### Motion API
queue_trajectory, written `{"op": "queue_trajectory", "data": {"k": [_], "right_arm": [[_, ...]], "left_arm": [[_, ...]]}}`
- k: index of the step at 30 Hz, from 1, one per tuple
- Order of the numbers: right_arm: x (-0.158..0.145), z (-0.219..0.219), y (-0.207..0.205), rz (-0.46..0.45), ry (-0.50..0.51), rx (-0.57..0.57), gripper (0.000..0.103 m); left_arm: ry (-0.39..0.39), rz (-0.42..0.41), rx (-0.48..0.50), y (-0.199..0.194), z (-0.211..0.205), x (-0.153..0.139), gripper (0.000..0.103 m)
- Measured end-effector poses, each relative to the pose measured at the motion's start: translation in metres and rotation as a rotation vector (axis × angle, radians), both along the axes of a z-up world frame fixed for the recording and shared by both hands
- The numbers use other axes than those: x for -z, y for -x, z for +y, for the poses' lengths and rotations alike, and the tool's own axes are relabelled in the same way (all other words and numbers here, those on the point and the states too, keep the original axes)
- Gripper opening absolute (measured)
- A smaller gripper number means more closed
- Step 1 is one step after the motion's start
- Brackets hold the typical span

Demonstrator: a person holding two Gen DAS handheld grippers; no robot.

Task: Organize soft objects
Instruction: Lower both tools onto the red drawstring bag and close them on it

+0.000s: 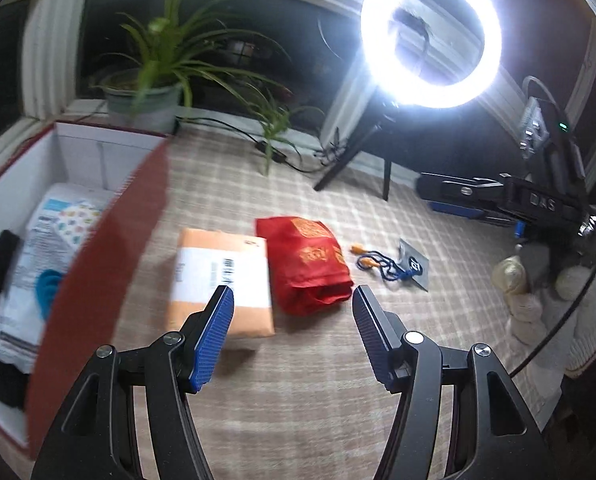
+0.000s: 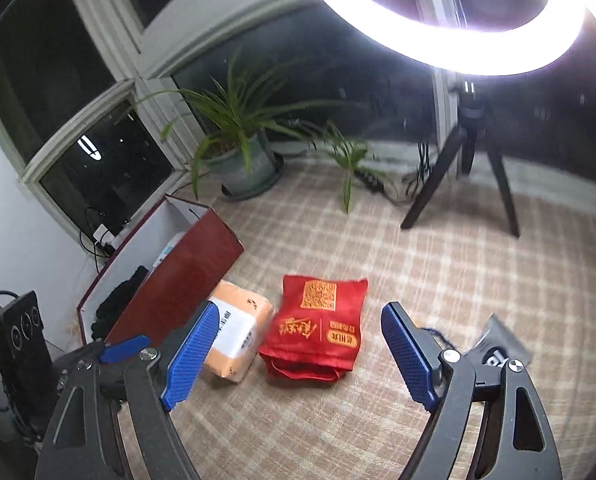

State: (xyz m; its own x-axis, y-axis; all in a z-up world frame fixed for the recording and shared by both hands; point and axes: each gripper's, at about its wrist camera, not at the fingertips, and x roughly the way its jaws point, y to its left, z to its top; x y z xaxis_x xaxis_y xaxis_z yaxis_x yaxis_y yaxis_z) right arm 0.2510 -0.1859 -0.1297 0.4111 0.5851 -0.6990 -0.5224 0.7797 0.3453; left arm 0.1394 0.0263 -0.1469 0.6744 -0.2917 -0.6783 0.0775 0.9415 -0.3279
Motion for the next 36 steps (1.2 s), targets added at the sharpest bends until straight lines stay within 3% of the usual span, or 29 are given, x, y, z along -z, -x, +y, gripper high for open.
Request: {"op": "queue_trajectory", "data": {"k": [6, 21, 26, 36], "right_arm": [[0.037, -0.005, -0.036, 0.149, -0.063, -0.008, 0.080], [0.103, 0.016, -0.087, 0.340, -0.084, -0.069, 0.080], [0.116, 0.021, -0.097, 0.375, -0.096, -0.080, 0.080], [0.135, 0.037, -0.098, 0.428, -0.113, -0.130, 0.078]], "left_arm": [[0.038, 0.061, 0.047, -0.021, -0.025, 0.020, 0.061], [0.012, 0.173, 0.031, -0.074, -0.048, 0.063, 0.061], [0.004, 0.180, 0.008, -0.082, -0.049, 0.068, 0.069], [-0.015, 0.173, -0.002, -0.097, -0.053, 0.077, 0.070]]}}
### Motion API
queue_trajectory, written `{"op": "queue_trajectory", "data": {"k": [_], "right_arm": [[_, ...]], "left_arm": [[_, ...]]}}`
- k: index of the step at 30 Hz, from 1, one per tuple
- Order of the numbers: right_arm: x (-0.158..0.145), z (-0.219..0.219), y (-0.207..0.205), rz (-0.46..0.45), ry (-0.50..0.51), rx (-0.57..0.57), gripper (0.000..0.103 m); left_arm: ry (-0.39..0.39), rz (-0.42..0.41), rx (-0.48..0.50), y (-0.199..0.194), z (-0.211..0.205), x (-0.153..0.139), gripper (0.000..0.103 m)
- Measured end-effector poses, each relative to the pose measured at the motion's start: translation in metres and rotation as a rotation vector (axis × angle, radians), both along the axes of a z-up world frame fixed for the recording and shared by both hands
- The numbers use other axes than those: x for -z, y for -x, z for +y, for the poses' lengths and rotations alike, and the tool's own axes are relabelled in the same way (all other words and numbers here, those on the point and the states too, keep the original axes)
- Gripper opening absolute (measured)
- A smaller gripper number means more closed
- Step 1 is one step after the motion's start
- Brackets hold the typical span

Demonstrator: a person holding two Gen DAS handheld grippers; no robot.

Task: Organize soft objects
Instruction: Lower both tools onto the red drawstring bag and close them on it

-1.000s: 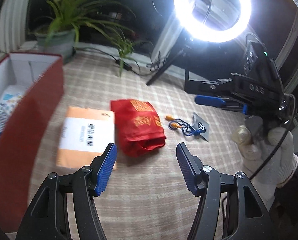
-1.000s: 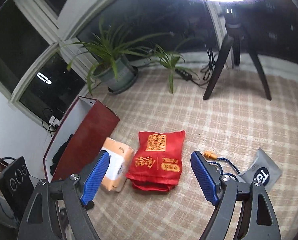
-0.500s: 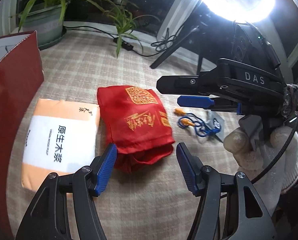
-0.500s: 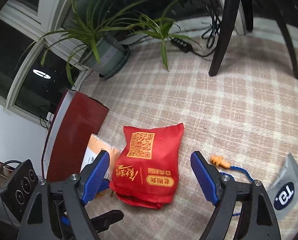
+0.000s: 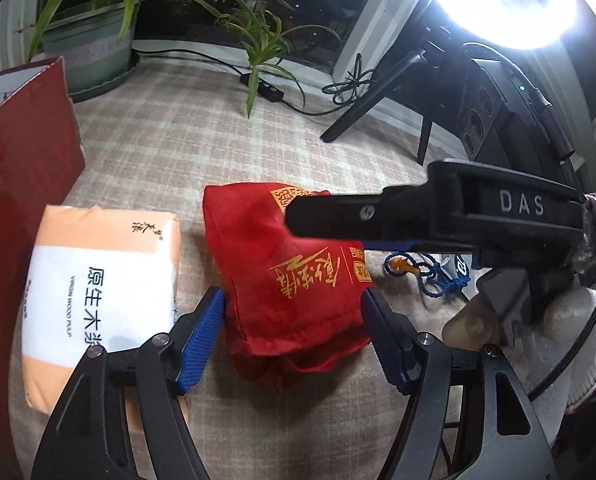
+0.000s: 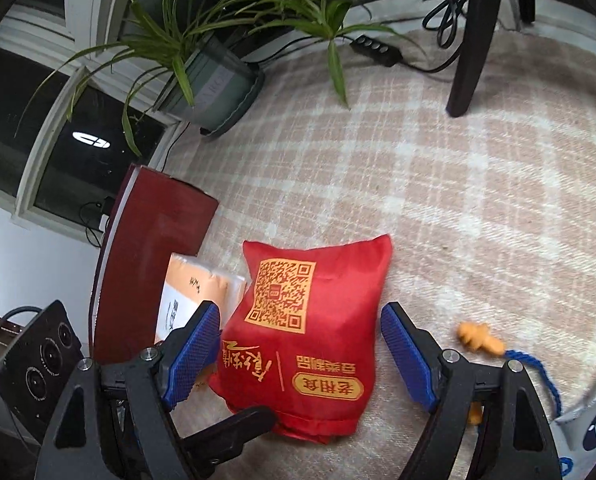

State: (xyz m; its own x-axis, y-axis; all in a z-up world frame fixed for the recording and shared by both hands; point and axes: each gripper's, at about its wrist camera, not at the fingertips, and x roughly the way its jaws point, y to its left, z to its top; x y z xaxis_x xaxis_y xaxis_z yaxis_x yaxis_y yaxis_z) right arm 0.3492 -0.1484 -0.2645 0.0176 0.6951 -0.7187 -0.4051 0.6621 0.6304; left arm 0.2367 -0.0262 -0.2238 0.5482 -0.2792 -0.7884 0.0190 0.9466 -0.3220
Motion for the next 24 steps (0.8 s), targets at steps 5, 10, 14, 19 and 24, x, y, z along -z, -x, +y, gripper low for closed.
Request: {"op": "queue_trajectory", "data": {"k": [5, 10, 14, 19, 24], "right_arm": [[0.002, 0.001, 0.004, 0.002, 0.003, -0.012, 0.067], [0.003, -0.007, 0.008, 0.030, -0.006, 0.007, 0.065], [0.001, -0.010, 0.014, 0.025, 0.002, 0.019, 0.065], [-0.012, -0.022, 0.023, 0.010, -0.021, 0.054, 0.065], [-0.037, -0.029, 0.035, -0.041, -0.035, 0.072, 0.065]], "left_arm": [[-0.002, -0.016, 0.018, 0.000, -0.003, 0.000, 0.068], [0.015, -0.027, 0.040, 0.003, -0.009, -0.002, 0.063], [0.035, -0.045, 0.055, 0.009, -0.013, -0.007, 0.063], [0.040, -0.085, 0.069, 0.018, -0.017, -0.022, 0.059], [0.047, -0.142, 0.071, 0.030, -0.019, -0.044, 0.059]]}}
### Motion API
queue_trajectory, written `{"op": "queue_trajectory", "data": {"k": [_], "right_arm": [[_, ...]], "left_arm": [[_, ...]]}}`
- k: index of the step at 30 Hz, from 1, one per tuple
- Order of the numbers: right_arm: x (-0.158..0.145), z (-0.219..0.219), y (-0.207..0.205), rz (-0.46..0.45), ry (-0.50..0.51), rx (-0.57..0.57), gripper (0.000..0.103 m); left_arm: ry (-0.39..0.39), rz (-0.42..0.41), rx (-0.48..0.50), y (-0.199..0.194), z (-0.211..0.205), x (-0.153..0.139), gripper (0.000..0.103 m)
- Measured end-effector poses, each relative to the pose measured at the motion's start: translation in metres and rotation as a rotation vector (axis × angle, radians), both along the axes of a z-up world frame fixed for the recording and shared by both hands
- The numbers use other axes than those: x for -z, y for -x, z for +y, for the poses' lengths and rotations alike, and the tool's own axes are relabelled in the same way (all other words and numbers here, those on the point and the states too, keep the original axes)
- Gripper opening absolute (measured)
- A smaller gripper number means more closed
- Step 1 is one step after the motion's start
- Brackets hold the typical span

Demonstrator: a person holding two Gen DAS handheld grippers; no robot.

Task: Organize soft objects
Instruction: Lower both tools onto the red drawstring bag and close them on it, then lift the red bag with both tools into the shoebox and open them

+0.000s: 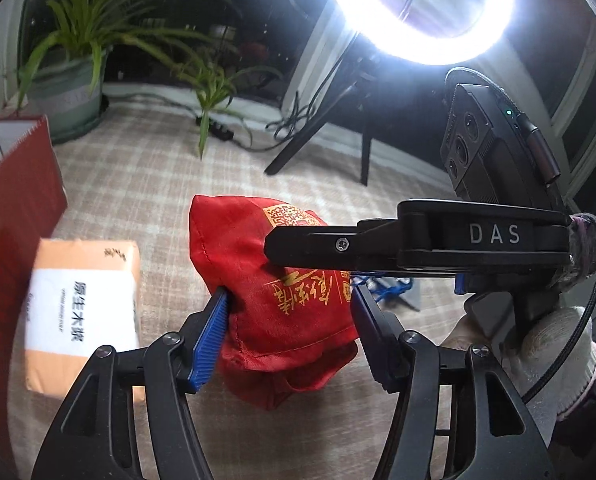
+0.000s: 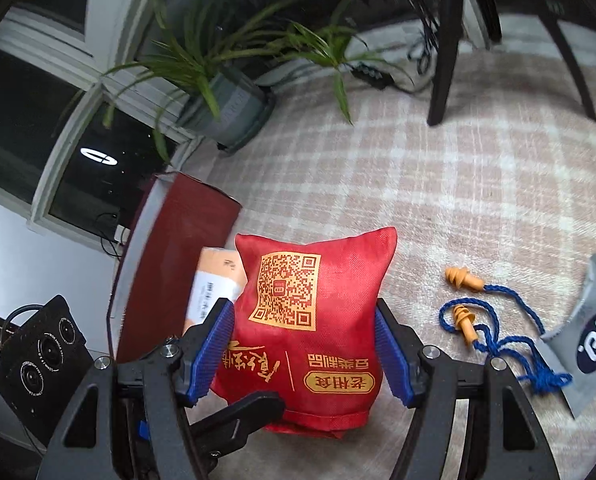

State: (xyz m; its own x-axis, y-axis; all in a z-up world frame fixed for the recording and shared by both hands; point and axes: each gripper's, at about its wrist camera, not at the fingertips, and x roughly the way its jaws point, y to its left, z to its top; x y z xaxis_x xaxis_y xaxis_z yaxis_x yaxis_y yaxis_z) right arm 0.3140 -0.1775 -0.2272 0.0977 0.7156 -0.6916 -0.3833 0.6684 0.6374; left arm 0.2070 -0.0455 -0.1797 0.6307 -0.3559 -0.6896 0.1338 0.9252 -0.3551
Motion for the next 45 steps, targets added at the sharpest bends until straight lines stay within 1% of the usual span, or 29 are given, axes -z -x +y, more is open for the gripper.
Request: {"op": "queue_trajectory", "data": {"k": [4, 10, 14, 21, 28, 34, 42, 45], "right_arm": [[-0.025, 0.000, 0.009, -0.049, -0.008, 0.003, 0.065], [-0.063, 0.011, 0.025, -0.115, -0.039, -0.010, 0.065], [-0.087, 0.030, 0.035, -0.157, -0.060, -0.042, 0.065], [-0.117, 0.074, 0.052, -0.204, -0.088, -0.124, 0.065], [-0.129, 0.120, 0.070, -0.224, -0.104, -0.210, 0.065], [-0.132, 0.168, 0.085, -0.226, -0.108, -0.296, 0.065], [-0.125, 0.236, 0.106, -0.225, -0.088, -0.410, 0.065], [-0.121, 0.255, 0.112, -0.232, -0.073, -0.442, 0.065]], "left_arm": [[-0.005, -0.052, -0.008, 0.012, 0.004, -0.019, 0.059], [0.000, -0.134, -0.053, 0.032, 0.020, -0.053, 0.059], [0.002, -0.184, -0.096, 0.048, 0.038, -0.073, 0.059], [0.004, -0.233, -0.177, 0.073, 0.074, -0.094, 0.059], [-0.006, -0.253, -0.260, 0.095, 0.112, -0.103, 0.059], [-0.001, -0.252, -0.345, 0.119, 0.147, -0.103, 0.059], [-0.002, -0.225, -0.462, 0.142, 0.194, -0.089, 0.059], [-0.003, -0.208, -0.495, 0.147, 0.206, -0.081, 0.059]]}}
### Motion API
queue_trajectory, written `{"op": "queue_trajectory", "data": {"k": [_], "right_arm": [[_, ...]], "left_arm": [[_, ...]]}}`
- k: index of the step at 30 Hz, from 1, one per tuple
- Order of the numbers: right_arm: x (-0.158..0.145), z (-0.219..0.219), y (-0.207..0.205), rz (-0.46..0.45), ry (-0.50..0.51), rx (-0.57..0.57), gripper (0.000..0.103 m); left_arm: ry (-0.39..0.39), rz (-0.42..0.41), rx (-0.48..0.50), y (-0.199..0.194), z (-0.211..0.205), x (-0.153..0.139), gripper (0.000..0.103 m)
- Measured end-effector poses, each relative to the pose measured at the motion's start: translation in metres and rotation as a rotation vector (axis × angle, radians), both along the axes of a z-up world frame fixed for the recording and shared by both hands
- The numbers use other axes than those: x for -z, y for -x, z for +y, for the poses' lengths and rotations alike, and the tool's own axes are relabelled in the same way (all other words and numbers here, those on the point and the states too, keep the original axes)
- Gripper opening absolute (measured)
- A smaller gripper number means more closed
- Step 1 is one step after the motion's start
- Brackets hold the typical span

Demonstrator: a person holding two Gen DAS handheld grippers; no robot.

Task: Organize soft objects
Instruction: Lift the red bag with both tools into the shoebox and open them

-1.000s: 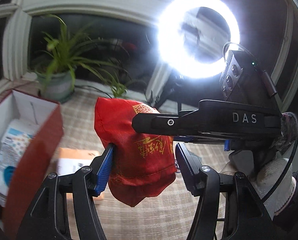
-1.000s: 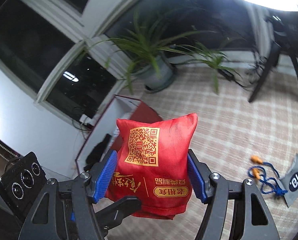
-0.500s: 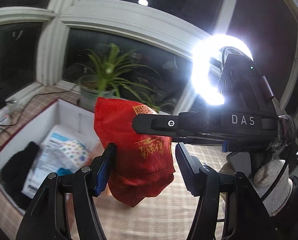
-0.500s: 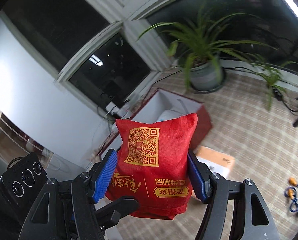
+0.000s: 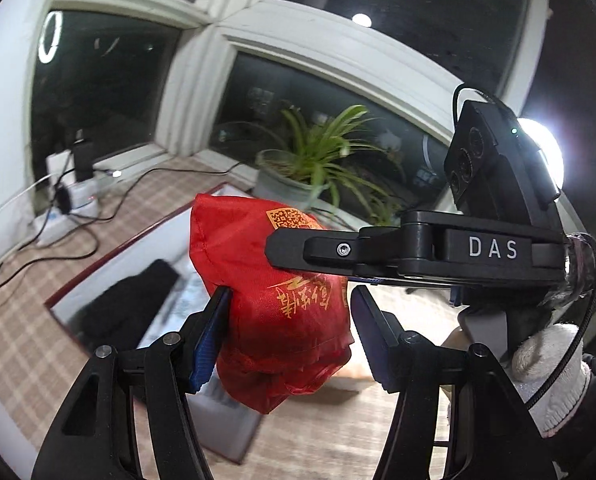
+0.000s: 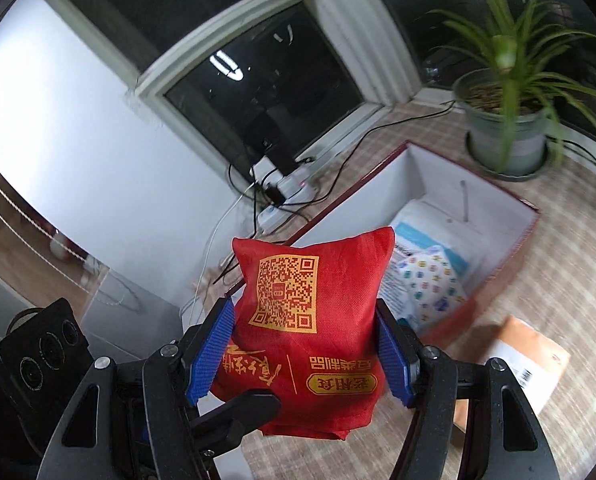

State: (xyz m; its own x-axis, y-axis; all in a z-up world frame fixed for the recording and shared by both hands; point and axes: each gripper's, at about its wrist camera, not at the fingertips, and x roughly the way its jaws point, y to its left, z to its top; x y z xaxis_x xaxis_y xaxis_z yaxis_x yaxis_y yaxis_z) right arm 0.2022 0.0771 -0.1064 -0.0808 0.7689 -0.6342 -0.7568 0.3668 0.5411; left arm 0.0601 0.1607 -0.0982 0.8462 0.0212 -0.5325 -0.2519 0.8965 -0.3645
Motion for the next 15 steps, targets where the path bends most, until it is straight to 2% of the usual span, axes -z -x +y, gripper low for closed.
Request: {"op": "queue_trajectory", "data": {"k": [7, 15], "right_arm": [[0.012, 0.033, 0.007, 0.001, 0.024, -0.039, 0.065], [0.016, 0.047, 0.009, -0.020, 0.031, -0.048, 0.065]], "left_arm": [[-0.005, 0.024, -0.060, 0.005, 0.019, 0.010, 0.059], [-0.032, 0.055, -0.125, 0.009, 0.035, 0.020, 0.059]]}}
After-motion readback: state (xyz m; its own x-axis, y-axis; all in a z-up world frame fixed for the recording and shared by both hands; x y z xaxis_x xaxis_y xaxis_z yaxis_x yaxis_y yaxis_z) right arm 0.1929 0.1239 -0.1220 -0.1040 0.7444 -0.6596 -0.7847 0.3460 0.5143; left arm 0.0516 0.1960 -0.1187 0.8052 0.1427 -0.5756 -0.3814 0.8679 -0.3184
